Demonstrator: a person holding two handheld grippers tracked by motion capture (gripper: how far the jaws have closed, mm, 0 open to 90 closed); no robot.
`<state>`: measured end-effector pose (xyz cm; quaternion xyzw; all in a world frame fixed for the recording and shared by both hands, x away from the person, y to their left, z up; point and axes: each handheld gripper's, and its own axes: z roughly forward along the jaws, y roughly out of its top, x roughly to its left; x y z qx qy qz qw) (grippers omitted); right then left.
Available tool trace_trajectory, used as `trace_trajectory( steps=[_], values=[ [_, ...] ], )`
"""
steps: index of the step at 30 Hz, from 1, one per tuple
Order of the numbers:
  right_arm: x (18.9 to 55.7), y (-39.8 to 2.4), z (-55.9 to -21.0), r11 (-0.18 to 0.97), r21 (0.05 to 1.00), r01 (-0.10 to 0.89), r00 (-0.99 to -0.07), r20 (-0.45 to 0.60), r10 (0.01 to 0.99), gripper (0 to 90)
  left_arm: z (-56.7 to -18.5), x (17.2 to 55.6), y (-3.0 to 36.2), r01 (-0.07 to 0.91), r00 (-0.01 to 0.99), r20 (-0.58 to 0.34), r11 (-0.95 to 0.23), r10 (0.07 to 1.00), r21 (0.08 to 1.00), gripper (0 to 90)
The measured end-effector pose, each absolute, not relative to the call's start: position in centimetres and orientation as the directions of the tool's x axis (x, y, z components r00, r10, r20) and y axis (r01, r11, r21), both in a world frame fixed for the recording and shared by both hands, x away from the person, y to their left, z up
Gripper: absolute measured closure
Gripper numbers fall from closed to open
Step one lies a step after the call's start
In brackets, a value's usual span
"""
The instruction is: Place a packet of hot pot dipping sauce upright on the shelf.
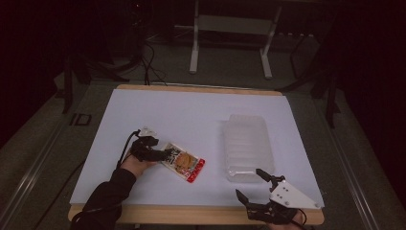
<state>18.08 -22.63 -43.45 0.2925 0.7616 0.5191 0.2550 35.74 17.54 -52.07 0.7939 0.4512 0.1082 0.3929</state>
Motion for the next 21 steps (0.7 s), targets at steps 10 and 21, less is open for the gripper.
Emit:
trace_trajectory(
  steps=[10, 21],
  values=[
    [18.1, -22.6, -43.5, 0.293, 0.937, 0.189, -0.705, -0.078, 0.705, 14.9, -53.0, 36.0, 17.6, 0.652, 0.541, -0.177, -0.277, 0.822, 0.706, 35.1],
    [18.1, -22.5, -43.6, 0.298, 0.935, 0.194, -0.707, -0.078, 0.703, 15.1, -53.4, 36.0, 17.4, 0.676, 0.522, -0.2, -0.258, 0.829, 0.69, 33.9]
  ],
)
